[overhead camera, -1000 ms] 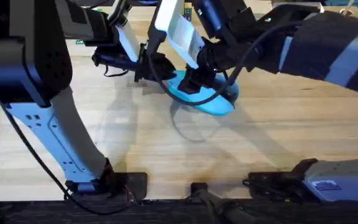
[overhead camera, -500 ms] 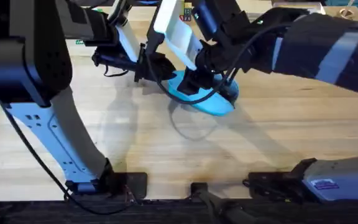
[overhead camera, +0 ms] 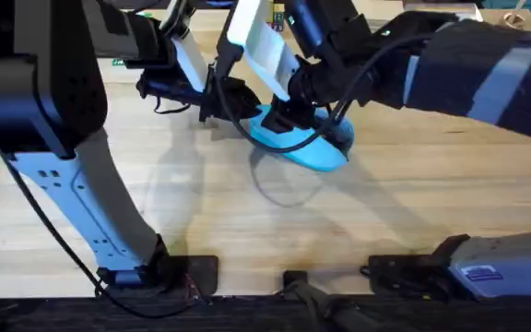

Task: Unzip the bag, pick up the pens from the table one at a time and place them inside, then zip the bag closed.

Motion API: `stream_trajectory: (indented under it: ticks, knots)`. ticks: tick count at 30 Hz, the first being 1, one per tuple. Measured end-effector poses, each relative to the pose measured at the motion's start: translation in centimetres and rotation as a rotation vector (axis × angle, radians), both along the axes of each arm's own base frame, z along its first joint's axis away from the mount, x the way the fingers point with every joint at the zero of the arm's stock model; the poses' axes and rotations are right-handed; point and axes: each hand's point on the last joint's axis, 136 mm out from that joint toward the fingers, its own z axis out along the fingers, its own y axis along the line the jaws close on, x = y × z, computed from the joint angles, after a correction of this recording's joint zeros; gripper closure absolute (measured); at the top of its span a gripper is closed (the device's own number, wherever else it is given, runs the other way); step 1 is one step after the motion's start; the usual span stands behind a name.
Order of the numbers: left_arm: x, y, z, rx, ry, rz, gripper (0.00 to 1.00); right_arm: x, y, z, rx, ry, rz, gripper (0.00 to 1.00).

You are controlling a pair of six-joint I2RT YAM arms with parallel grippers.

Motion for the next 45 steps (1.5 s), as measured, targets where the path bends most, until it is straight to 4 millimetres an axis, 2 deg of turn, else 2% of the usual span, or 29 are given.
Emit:
stream_trajectory:
  ticks: [6,18,35,45]
  knots:
    - [0.0,0.0,0.0,0.001,0.001,0.0,0.959,-0.3,-0.3,-0.3,-0.013,0.016,0.0,0.744]
    - [0.0,0.0,-0.1,0.006,0.001,-0.002,0.959,-0.4,-0.4,-0.3,-0.018,0.018,-0.002,0.959]
    - [-0.2,0.0,-0.1,0.007,0.011,-0.003,0.959,0.0,-0.8,-0.4,-0.052,-0.009,-0.023,0.971]
    - [-0.2,-0.2,0.2,-0.009,0.016,-0.001,0.959,-0.2,-1.2,0.4,-0.057,-0.022,-0.03,0.97]
